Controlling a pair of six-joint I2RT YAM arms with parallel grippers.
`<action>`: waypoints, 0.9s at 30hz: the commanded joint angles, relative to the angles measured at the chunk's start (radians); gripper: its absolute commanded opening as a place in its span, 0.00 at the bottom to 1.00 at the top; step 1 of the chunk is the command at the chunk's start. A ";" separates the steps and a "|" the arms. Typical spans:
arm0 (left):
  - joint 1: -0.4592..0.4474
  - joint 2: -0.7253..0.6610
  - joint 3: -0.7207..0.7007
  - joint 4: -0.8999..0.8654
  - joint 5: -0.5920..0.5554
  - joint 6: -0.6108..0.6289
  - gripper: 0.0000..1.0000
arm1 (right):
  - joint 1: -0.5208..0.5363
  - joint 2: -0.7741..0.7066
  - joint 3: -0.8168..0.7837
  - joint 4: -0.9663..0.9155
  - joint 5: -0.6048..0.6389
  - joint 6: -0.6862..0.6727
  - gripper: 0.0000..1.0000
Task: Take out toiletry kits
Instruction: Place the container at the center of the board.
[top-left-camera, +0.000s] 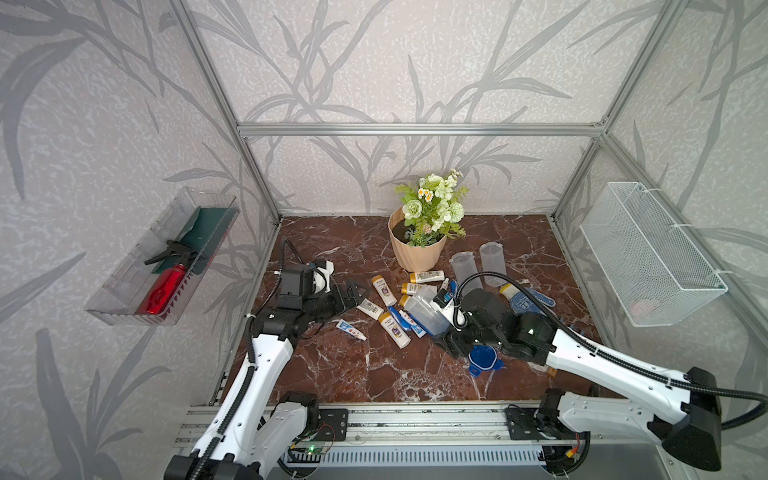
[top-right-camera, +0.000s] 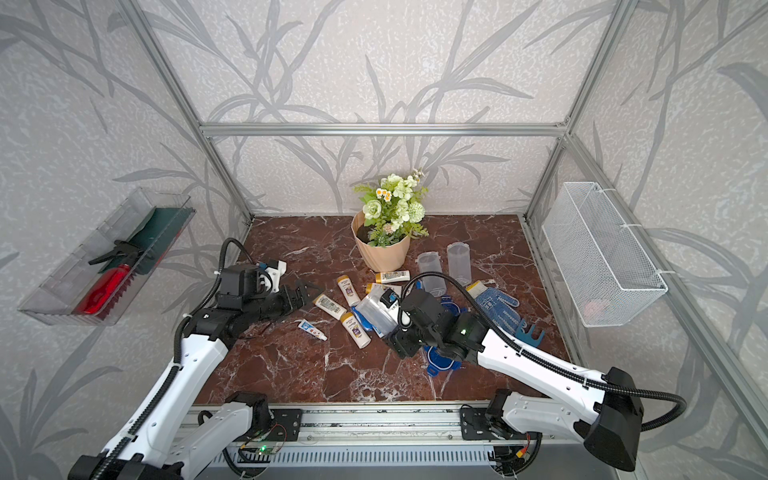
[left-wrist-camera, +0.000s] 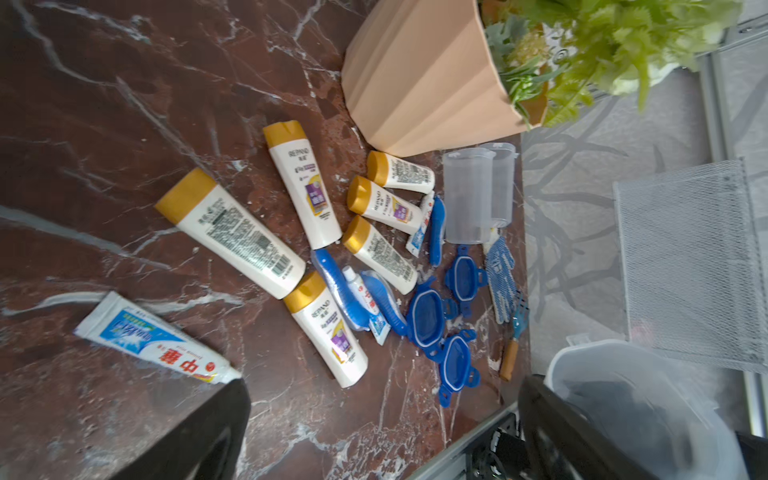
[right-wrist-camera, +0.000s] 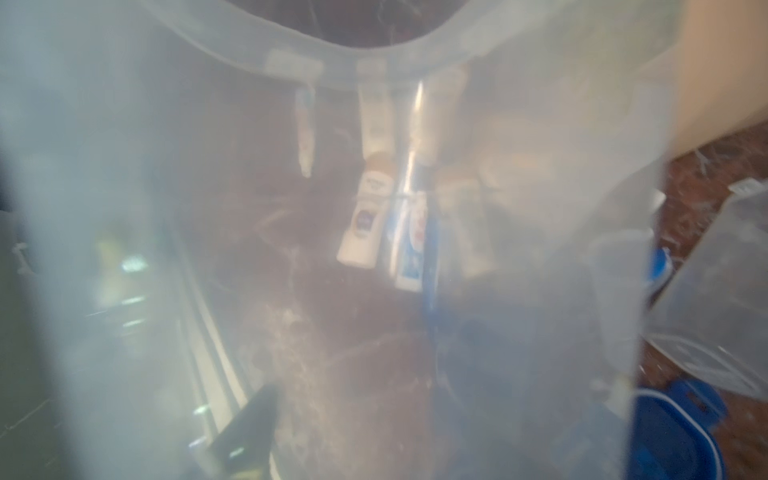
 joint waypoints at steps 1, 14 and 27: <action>-0.006 0.001 0.004 0.145 0.091 -0.098 0.99 | -0.002 0.027 -0.009 0.254 -0.119 -0.030 0.22; -0.053 0.051 0.007 0.224 0.134 -0.150 0.99 | -0.001 0.124 -0.008 0.390 -0.297 -0.054 0.23; -0.144 0.001 -0.020 0.222 0.197 -0.190 0.77 | -0.002 0.165 0.033 0.397 -0.254 -0.100 0.25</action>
